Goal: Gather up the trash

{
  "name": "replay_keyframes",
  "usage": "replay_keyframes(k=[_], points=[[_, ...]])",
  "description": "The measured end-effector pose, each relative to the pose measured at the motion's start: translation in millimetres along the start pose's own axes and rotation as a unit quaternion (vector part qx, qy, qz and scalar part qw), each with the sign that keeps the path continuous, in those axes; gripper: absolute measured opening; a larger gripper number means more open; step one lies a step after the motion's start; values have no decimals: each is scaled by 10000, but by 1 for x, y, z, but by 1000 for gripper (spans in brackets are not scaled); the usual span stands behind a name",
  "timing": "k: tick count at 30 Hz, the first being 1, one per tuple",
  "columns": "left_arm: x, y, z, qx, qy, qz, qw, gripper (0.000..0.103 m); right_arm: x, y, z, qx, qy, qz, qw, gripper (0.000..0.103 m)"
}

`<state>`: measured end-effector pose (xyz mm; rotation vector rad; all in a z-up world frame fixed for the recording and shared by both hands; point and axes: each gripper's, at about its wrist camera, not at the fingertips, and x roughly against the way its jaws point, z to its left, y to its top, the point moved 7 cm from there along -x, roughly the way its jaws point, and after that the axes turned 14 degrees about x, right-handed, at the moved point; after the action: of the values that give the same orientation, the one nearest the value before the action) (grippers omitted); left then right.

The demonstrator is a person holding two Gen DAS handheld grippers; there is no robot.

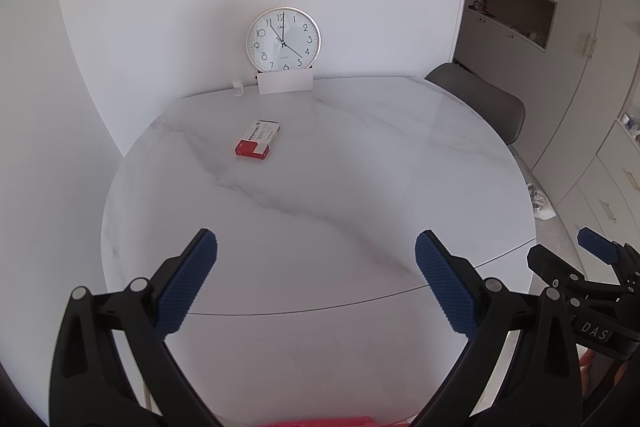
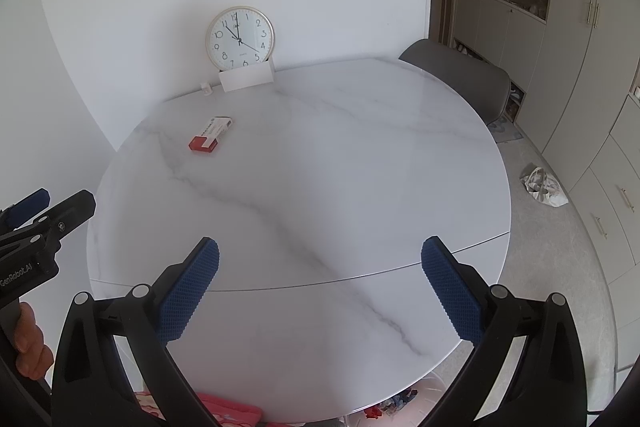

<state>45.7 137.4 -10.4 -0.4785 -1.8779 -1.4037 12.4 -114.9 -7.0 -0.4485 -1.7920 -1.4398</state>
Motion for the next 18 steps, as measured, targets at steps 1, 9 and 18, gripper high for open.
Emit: replay_keyframes(k=[1,9,18], points=[[0,0,0,-6,0,-2,10000,95,0,0,0,-1,-4,2,10000,100],[-2,2,1,-16,21,7,10000,95,0,0,0,7,-1,8,10000,100],[-11,4,1,-22,128,23,9999,95,-3,-6,-1,-1,5,49,10000,100]])
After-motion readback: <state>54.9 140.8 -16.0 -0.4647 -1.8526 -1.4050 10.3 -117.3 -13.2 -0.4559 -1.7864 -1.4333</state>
